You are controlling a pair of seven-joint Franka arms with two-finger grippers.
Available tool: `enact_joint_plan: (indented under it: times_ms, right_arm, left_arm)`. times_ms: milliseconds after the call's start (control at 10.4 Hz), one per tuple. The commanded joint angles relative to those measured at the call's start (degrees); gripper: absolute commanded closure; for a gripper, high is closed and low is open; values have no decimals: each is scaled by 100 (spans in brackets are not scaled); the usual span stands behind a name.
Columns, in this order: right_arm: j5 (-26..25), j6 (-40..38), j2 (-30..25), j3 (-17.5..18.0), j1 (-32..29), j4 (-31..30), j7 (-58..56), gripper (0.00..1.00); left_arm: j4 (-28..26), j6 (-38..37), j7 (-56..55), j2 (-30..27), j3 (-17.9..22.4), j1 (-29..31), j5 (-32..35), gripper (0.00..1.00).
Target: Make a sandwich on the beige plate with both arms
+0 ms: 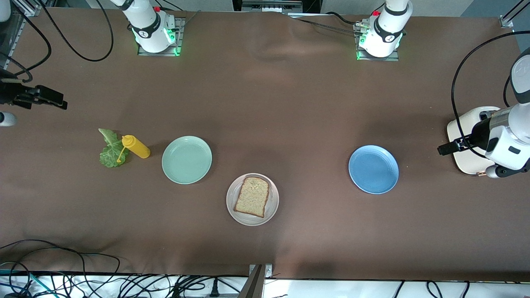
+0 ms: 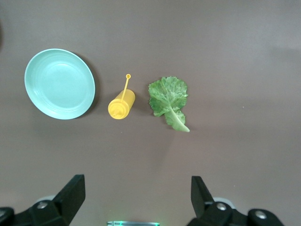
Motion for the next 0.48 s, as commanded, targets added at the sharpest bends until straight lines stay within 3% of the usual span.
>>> enact_joint_plan:
  times_ms: [0,96,289,386]
  right_arm:
    - [234,210,219,-148,-113,147,-531,0]
    - [261,194,402,-183,-148,215,-610,0]
    - [217,508,474,-175,-140,94,-822,0]
    - [174,919,378,-174,-149,-420,-813,0]
  left_arm:
    - [-253,-158,604,-387,511,-283,78,0]
    - [-323,-229,816,-475,766,-451,60,0]
    - [-700,-194,1002,-730,874,-497,16,0]
    - [-824,-177,1020,-827,883,-497,-123,0]
